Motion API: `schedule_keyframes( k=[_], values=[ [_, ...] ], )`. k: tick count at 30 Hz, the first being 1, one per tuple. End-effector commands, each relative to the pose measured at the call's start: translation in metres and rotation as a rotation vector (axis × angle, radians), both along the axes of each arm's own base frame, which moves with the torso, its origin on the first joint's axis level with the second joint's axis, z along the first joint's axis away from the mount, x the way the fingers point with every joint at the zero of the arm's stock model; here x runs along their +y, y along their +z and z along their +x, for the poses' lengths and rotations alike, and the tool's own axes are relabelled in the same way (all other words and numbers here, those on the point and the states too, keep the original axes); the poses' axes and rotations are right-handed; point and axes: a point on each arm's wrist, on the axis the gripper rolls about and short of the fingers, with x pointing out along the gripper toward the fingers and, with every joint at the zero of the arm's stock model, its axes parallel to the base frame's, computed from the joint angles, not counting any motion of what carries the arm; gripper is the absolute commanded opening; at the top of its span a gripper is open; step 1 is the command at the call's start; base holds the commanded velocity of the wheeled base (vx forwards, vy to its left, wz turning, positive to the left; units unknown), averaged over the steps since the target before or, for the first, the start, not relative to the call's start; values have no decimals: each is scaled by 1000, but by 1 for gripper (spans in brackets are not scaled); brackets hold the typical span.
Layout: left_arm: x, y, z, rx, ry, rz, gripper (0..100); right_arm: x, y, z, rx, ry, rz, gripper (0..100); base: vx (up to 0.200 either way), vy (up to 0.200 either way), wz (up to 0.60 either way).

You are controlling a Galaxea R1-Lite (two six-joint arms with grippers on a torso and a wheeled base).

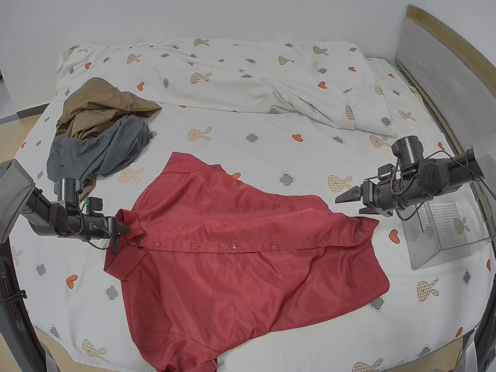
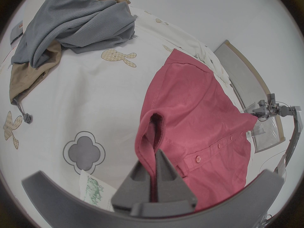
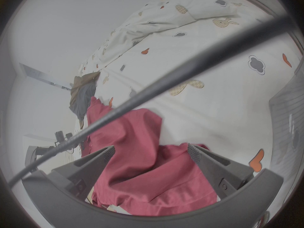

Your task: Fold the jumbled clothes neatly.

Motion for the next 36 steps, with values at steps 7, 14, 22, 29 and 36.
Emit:
schedule_keyframes(
  k=[7, 14, 22, 29, 36],
  values=[
    [1, 2, 0, -5, 1, 0, 0, 15, -19, -49, 147, 41, 1, 100, 0, 0, 0],
    [1, 2, -1, -4, 1, 0, 0, 36, -9, -106, 105, 103, 30, 100, 0, 0, 0],
    [1, 1, -1, -1, 1, -1, 0, 51, -46, -125, 231, 167, -11, 100, 0, 0, 0],
    [0, 1, -1, 1, 1, -1, 0, 47, -38, -106, 159, 82, -64, 100, 0, 0, 0],
    [1, 1, -1, -1, 2, -1, 0, 36, 25, -85, -68, 1, -22, 100, 0, 0, 0]
  ],
)
